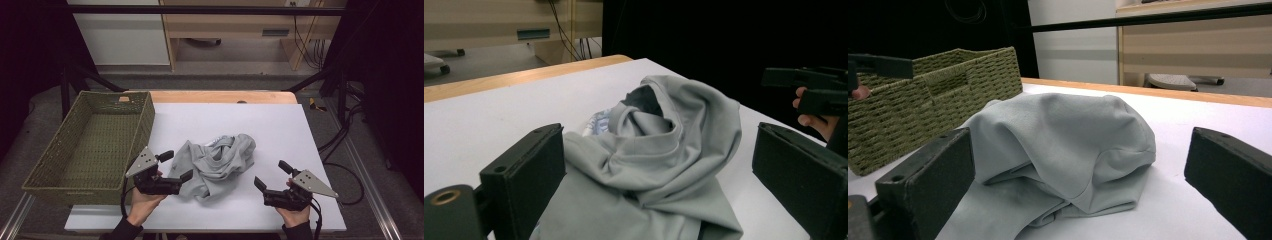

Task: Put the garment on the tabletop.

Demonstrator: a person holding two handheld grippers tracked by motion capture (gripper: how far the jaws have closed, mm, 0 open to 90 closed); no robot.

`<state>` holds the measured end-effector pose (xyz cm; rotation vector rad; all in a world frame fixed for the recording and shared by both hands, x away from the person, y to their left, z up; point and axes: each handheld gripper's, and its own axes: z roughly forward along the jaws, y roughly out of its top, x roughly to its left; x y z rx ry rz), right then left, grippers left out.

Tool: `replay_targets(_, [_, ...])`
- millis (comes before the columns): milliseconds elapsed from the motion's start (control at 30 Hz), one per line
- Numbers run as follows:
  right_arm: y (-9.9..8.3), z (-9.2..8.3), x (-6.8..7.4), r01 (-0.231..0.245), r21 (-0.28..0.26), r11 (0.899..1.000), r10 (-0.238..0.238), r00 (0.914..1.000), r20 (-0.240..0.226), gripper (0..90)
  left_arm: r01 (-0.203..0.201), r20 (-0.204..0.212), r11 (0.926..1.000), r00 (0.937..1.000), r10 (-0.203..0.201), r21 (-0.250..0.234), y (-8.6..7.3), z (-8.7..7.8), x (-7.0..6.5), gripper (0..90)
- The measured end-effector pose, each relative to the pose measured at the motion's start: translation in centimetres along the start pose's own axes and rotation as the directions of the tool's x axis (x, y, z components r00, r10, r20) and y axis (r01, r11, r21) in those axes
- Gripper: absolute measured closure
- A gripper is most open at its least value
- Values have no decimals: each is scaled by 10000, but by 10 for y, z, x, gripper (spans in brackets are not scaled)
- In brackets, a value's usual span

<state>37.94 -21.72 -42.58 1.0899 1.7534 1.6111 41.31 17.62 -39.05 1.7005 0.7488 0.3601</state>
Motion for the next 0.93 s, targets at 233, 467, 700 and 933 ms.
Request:
replay_targets(233, [0,-2,0,-88,2,10000,88,10000,-30,1,-23,-206,10000,9998,24,44,-17,-13,3,62])
replay_targets(467, [-1,-2,-2,59,-122,9999,-59,10000,4,1,25,-530,9997,9986,-38,-247,-28,-26,7,60])
replay_targets(700, [-1,-4,-1,-148,-58,9999,148,9999,6,1,36,-725,9995,9974,-59,-314,-33,-33,9,50])
replay_targets(933, [-2,-4,-2,-95,-47,9999,95,9999,88,1,211,-672,9989,9975,-238,-410,-33,-39,14,54])
